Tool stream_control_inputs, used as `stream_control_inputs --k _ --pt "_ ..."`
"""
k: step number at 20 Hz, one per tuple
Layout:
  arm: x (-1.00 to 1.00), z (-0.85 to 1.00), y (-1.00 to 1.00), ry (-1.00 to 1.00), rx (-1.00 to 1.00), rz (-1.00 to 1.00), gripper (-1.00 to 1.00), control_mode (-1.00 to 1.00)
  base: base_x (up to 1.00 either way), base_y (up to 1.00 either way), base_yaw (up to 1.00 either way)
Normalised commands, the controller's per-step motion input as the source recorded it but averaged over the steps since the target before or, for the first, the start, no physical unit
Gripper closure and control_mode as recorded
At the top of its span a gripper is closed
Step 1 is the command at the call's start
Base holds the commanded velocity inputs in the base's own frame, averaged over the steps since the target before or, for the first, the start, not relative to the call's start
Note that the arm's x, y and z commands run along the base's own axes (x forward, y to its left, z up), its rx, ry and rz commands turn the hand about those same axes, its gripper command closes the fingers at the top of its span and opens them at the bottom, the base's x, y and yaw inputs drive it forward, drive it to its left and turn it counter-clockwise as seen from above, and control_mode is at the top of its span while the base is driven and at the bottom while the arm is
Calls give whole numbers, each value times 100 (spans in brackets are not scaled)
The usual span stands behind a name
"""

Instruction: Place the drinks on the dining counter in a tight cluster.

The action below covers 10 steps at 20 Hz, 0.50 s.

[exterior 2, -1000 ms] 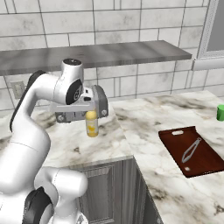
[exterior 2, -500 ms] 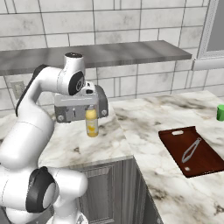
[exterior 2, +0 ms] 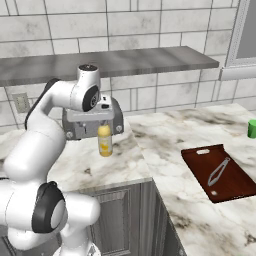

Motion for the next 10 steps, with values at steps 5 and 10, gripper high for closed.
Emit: stream_control_inputs --k 5,10 --pt "40 0 0 -3 0 -8 -100 -100 0 0 0" --pt "36 0 0 -6 0 -12 -100 -100 0 0 0"
